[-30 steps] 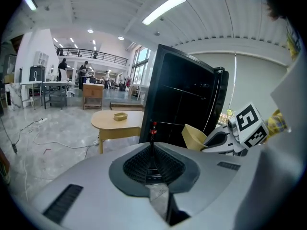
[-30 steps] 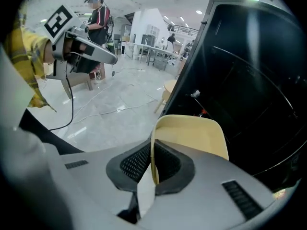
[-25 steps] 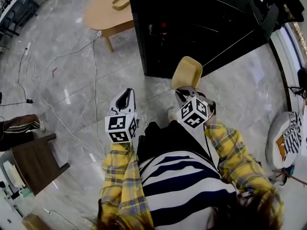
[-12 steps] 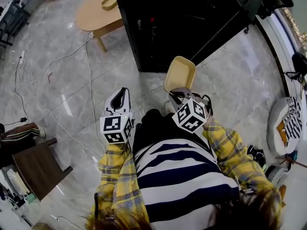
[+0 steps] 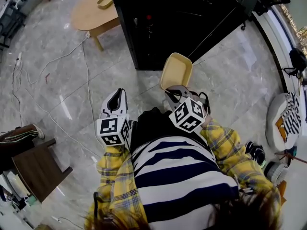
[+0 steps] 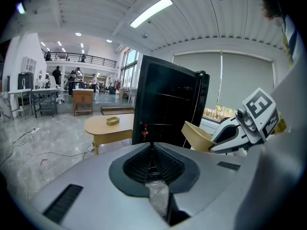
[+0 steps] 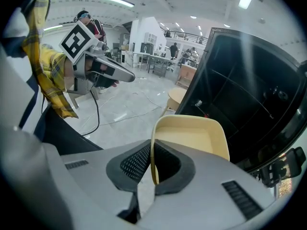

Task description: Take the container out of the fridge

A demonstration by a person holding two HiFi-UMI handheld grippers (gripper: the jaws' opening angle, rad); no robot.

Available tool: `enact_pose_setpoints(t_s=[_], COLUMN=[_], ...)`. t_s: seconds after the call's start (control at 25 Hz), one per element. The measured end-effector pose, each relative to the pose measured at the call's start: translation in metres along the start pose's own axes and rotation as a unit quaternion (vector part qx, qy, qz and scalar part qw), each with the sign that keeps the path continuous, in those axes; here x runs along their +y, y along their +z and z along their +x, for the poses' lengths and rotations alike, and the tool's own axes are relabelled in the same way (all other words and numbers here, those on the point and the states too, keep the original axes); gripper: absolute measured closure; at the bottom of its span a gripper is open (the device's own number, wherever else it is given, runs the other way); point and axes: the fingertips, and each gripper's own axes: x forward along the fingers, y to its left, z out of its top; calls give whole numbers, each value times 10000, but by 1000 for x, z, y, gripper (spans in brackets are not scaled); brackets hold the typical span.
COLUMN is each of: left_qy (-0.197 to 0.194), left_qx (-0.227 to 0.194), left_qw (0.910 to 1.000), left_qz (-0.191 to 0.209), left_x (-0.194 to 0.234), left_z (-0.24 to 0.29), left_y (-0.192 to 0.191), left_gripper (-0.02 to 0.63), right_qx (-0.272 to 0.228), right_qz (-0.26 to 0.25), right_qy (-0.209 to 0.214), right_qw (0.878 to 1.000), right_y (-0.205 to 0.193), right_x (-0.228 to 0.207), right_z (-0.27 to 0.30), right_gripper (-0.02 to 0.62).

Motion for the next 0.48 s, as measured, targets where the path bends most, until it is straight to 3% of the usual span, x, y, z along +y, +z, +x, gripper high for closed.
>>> enact_pose_setpoints(t_s=[0.48], left_qy=[61], left_qx=[-6], left_qw=[10000], left_qz=[-70], left_x=[2], left_z=[2], left_y=[0], left_gripper=[572], right_qx=[-53], right_qz=[-65], right_qy=[-19], right_qw=[10000], right_y=[7], right_x=[-5], right_z=[4], right_gripper=[561])
